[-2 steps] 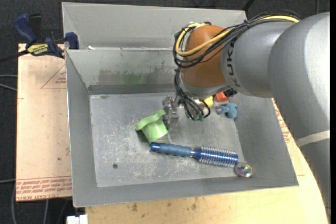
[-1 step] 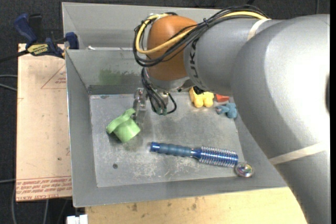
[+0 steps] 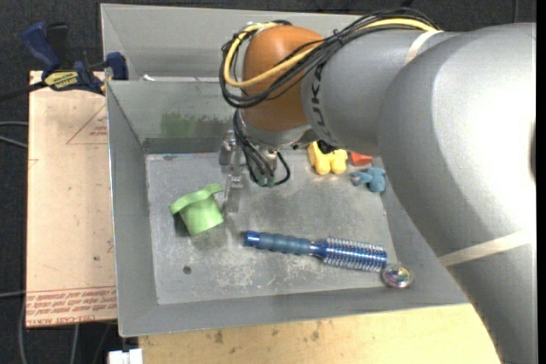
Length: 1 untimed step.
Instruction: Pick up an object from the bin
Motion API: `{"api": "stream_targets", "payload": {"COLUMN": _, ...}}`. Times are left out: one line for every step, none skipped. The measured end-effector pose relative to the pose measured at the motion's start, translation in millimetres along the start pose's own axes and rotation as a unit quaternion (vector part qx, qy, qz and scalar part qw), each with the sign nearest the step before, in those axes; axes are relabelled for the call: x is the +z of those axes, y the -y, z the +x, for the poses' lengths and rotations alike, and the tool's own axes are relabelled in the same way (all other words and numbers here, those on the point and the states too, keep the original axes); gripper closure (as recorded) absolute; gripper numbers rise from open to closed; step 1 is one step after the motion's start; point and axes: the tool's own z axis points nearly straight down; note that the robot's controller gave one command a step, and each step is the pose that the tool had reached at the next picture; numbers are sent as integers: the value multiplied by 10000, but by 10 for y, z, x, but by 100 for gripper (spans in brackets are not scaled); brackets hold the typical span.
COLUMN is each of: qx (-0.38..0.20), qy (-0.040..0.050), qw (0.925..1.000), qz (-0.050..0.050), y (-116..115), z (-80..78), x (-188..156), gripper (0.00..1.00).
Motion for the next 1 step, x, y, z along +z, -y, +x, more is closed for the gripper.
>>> {"api": "stream_targets", "payload": {"qx": -2893, "qy": -3, "qw": 9572, "qz": -9, "y": -656, "z": 150, "x": 153, "gripper": 0}}
